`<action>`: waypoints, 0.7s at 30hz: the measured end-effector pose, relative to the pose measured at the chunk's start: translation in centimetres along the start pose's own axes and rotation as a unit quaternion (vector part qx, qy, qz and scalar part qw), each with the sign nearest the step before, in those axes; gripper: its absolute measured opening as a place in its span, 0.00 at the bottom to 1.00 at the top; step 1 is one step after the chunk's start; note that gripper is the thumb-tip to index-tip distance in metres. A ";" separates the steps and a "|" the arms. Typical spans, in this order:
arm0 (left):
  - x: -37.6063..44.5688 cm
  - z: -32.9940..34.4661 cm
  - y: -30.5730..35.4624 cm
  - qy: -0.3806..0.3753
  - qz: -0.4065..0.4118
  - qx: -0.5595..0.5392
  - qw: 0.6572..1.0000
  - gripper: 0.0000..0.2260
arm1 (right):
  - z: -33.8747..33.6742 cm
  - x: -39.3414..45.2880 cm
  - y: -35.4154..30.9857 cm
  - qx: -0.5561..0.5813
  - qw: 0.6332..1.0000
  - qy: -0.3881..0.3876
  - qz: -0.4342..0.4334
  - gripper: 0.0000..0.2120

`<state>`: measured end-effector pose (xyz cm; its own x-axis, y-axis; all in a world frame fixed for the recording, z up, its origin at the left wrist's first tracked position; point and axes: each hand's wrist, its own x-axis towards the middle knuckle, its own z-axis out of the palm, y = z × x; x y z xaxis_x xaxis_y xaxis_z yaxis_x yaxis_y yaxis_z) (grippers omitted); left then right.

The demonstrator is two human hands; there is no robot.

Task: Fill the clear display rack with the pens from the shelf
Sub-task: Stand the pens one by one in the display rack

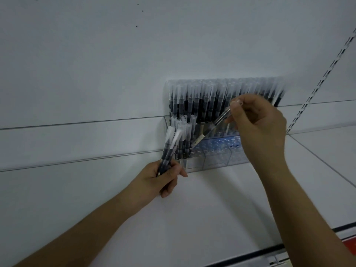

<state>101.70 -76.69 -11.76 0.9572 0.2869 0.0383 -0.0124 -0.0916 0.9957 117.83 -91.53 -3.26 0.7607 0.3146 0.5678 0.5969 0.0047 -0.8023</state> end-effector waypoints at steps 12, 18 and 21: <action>0.2 -0.1 -0.1 0.004 -0.014 -0.012 1.000 0.13 | 2.5 0.6 0.4 -0.195 0.960 -0.186 -0.077 0.04; 0.2 -0.1 -0.1 0.002 -0.012 -0.013 1.000 0.13 | 3.7 0.9 0.4 -0.206 0.960 -0.174 -0.070 0.06; 0.2 -0.1 -0.1 0.003 -0.012 -0.014 1.000 0.13 | 4.1 0.3 0.8 -0.235 0.946 -0.204 -0.091 0.08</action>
<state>101.85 -76.49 -11.86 0.9553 0.2952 0.0140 0.0034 -0.0582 0.9983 117.48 -87.54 -4.53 0.5302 0.6902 0.4925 0.8285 -0.2983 -0.4739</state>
